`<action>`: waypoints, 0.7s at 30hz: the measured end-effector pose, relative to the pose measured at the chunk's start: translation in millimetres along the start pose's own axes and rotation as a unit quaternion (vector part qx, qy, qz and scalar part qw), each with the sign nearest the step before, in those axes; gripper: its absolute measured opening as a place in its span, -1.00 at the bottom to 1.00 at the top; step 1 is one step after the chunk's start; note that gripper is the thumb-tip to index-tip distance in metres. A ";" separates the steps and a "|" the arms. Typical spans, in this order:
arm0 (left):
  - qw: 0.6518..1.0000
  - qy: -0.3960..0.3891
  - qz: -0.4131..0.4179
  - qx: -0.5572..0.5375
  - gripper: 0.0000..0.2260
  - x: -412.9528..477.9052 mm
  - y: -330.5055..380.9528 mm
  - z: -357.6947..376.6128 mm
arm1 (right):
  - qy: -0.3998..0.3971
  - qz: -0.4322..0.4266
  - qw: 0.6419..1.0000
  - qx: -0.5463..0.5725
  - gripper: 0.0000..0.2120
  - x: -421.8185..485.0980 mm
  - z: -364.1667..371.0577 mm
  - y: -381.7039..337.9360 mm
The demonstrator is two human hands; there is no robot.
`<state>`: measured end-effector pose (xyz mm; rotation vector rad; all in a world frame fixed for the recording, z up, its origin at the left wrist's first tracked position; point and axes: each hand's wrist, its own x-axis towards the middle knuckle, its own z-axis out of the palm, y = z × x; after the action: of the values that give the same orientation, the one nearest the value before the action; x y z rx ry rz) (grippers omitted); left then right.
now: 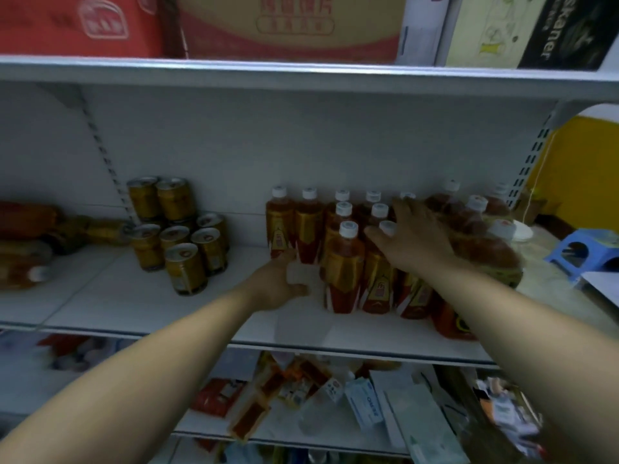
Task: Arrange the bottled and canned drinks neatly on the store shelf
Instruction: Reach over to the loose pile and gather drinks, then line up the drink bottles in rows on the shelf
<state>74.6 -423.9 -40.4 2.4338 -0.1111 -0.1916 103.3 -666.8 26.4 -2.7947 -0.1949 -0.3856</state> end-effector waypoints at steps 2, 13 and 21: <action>0.999 0.026 -0.014 0.044 -0.26 -18.6 -14.0 -33.5 | -0.012 -0.045 0.999 -0.002 -0.28 5.6 4.7 -37.7; 0.983 0.074 -0.124 0.110 -0.36 -147.3 -187.4 -187.0 | -0.139 -0.135 0.981 -0.009 -0.33 16.1 85.2 -293.8; 0.974 0.083 -0.193 0.090 -0.34 -208.1 -304.6 -261.6 | -0.217 -0.171 0.958 0.070 -0.43 8.1 153.6 -440.4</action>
<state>-77.8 1.2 -17.0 2.6196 0.4404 -0.1546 71.1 -201.6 14.5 -2.6628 -0.7795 0.1727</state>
